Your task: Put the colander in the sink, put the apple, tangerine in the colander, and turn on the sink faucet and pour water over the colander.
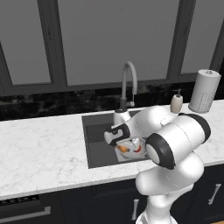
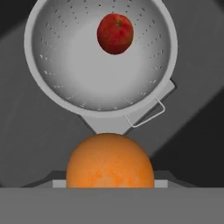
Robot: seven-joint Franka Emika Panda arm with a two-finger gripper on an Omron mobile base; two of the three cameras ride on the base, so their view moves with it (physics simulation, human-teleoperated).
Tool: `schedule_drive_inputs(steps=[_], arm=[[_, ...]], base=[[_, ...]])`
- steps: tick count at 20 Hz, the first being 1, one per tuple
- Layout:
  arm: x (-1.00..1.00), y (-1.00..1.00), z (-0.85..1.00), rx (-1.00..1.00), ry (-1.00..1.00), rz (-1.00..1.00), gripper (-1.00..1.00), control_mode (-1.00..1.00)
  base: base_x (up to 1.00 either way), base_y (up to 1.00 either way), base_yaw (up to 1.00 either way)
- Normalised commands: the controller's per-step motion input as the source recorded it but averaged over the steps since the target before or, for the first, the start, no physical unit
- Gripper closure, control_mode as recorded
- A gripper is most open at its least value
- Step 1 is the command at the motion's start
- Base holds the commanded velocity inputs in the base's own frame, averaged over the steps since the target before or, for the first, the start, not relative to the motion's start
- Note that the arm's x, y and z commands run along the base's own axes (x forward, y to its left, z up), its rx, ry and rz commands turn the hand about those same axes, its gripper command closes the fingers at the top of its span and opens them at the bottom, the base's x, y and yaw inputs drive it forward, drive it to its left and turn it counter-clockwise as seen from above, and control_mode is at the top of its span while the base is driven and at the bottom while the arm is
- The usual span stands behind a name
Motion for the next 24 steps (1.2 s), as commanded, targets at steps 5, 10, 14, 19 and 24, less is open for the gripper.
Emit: schedule_drive_inputs(steps=[5, 10, 14, 19, 24], arm=[[0.11, -0.17, 0.00, 0.00, 0.03, -0.03, 1.00, -1.00], [0.18, -0.20, -0.07, 0.00, 0.02, 0.00, 1.00, -1.00], [0.07, -0.05, -0.03, 0.00, 0.07, -0.02, 1.00, -1.00], [0.16, 0.00, -0.05, 0.00, 0.09, 0.00, 1.00, -1.00], [0.31, 0.00, -0.22, 0.00, 0.01, 0.00, 1.00, -1.00]], base=[[0.00, 0.00, 0.00], [0.00, 0.00, 0.00], [0.00, 0.00, 0.00], [0.00, 0.00, 0.00], [0.00, 0.00, 0.00]])
